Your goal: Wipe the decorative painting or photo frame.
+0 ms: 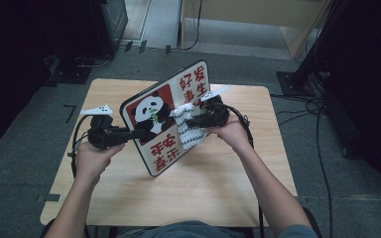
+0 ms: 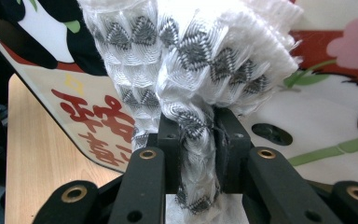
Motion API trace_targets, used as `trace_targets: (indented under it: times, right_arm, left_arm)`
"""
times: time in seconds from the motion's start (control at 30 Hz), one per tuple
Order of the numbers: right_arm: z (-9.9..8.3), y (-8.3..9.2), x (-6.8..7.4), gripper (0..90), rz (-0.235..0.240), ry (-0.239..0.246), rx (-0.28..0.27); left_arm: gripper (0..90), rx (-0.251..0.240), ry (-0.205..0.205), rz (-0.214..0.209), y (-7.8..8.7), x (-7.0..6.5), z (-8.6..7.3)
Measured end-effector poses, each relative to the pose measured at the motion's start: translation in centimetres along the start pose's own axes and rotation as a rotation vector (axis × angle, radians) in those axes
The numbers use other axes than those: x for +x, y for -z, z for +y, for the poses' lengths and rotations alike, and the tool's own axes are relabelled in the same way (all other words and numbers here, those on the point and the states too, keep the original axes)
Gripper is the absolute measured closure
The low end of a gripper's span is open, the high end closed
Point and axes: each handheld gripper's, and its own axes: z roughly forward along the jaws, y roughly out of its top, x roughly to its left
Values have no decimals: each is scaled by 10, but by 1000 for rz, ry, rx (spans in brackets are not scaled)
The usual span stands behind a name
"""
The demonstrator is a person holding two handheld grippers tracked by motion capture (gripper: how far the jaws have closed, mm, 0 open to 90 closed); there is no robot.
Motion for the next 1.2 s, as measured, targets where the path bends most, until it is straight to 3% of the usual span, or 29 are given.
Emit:
trace_targets:
  times: [1.2]
  right_arm:
    - [-26, -15, -7, 754, -16, -44, 55]
  left_arm:
    - [757, 3, -6, -8, 0, 0, 0]
